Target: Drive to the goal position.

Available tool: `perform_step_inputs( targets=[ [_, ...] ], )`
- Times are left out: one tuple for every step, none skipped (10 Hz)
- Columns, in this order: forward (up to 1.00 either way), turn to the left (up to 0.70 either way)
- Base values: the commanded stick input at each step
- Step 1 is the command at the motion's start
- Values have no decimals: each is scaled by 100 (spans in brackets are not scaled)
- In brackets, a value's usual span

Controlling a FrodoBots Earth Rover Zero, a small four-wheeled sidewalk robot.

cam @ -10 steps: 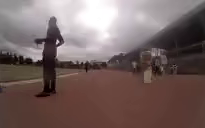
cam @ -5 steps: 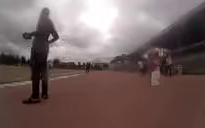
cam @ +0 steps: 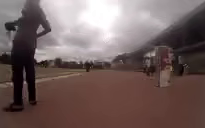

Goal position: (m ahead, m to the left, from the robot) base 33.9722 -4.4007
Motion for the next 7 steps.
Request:
perform_step_inputs(
  targets=[
    [100, 0],
    [100, 0],
    [100, 0],
    [100, -27],
    [100, -27],
    [100, -27],
    [100, -27]
  ],
)
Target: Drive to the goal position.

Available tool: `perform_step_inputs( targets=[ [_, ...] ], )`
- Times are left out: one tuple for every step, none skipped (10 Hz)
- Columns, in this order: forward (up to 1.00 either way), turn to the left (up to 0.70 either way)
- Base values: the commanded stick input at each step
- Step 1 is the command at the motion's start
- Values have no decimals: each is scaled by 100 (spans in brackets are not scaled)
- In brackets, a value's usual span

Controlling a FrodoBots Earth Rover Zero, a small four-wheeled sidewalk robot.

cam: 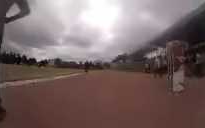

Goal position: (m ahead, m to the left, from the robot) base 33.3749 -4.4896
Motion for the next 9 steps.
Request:
perform_step_inputs(
  targets=[
    [100, -27],
    [100, -27],
    [100, 0],
    [100, 0],
    [100, 0],
    [100, 0],
    [100, 0],
    [100, 0],
    [100, 0]
  ],
)
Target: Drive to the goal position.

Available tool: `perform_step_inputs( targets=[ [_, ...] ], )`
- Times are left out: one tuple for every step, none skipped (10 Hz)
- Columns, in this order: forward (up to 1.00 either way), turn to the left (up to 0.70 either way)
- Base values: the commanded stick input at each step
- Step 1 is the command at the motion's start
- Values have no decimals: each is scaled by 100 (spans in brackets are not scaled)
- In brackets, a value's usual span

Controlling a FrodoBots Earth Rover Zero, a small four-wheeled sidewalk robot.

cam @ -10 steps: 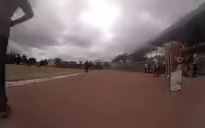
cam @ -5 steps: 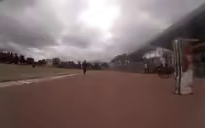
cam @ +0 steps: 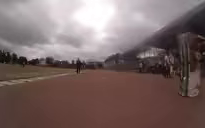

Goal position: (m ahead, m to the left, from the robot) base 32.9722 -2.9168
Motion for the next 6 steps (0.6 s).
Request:
perform_step_inputs(
  targets=[
    [100, 0],
    [100, 0],
    [100, 0],
    [100, 0],
    [100, 0],
    [100, 0]
  ],
)
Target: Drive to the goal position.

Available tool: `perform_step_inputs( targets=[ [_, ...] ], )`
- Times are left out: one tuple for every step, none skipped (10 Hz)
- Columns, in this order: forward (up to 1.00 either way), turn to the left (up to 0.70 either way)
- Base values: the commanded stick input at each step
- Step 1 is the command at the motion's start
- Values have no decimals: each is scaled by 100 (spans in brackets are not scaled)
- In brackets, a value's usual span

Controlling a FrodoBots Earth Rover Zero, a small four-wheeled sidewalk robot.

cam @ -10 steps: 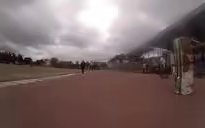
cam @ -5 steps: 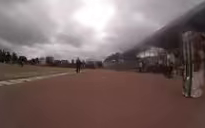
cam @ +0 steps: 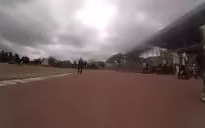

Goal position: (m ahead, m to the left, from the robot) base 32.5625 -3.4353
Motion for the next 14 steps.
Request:
perform_step_inputs(
  targets=[
    [100, 0],
    [100, 0],
    [100, 0],
    [100, 0],
    [100, 0],
    [100, -7],
    [100, -22],
    [100, -27],
    [100, -27],
    [100, -27],
    [100, -27],
    [100, -27],
    [100, -27],
    [100, -27]
  ],
)
